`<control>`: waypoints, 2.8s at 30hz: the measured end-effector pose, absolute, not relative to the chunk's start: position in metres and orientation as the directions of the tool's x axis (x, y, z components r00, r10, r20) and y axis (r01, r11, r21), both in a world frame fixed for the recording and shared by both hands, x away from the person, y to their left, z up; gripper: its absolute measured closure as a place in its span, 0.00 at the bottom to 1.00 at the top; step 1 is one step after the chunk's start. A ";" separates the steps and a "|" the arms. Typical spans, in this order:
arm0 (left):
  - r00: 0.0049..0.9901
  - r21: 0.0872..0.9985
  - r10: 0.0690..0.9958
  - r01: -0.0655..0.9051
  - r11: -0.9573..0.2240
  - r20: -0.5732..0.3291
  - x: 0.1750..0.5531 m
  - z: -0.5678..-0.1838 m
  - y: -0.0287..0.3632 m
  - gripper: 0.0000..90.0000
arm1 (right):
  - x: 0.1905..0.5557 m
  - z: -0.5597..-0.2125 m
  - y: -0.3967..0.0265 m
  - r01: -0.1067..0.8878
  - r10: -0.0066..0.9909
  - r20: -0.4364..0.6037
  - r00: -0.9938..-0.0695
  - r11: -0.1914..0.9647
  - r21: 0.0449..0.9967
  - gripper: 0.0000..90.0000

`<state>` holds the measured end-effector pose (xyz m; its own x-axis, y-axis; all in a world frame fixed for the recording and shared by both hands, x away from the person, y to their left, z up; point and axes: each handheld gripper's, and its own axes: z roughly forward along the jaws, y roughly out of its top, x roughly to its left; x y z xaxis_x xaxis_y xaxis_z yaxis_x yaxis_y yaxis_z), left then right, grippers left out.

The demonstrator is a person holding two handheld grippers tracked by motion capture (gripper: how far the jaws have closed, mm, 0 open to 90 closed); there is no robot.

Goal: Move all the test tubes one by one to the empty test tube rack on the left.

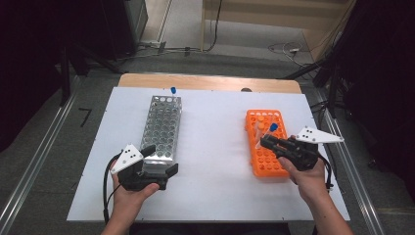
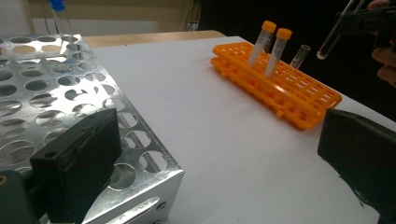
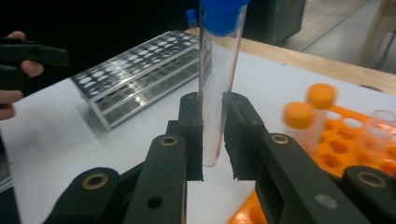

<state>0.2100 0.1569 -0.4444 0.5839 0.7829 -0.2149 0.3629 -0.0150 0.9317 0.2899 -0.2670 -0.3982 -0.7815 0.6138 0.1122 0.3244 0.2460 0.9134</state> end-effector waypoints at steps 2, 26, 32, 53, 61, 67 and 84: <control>0.594 0.933 0.776 0.360 -0.020 -0.213 0.209 -0.443 0.154 0.00 | 0.285 -0.402 -0.260 0.327 0.599 0.126 -0.791 0.239 0.914 0.84; 0.706 0.944 0.679 0.325 -0.059 -0.200 0.202 -0.434 0.111 0.09 | 0.248 -0.444 -0.185 0.311 0.435 0.128 -0.892 0.382 0.870 0.84; 0.741 0.946 0.638 0.319 -0.062 -0.208 0.201 -0.432 0.103 0.17 | 0.243 -0.447 -0.173 0.301 0.406 0.126 -0.905 0.403 0.864 0.84; 0.821 0.940 0.531 0.317 -0.123 -0.208 0.200 -0.436 0.079 0.63 | 0.228 -0.449 -0.149 0.269 0.334 0.120 -0.935 0.446 0.854 0.84; 0.828 0.941 0.529 0.306 -0.144 -0.188 0.200 -0.437 0.076 0.82 | 0.226 -0.451 -0.146 0.263 0.323 0.115 -0.939 0.461 0.848 0.84; 0.815 0.944 0.555 0.294 -0.149 -0.167 0.200 -0.436 0.075 0.85 | 0.228 -0.451 -0.148 0.272 0.324 0.127 -0.938 0.456 0.848 0.83; 0.776 0.948 0.610 0.293 -0.121 -0.162 0.217 -0.424 0.096 0.85 | 0.238 -0.444 -0.196 0.332 0.423 0.156 -0.893 0.382 0.863 0.33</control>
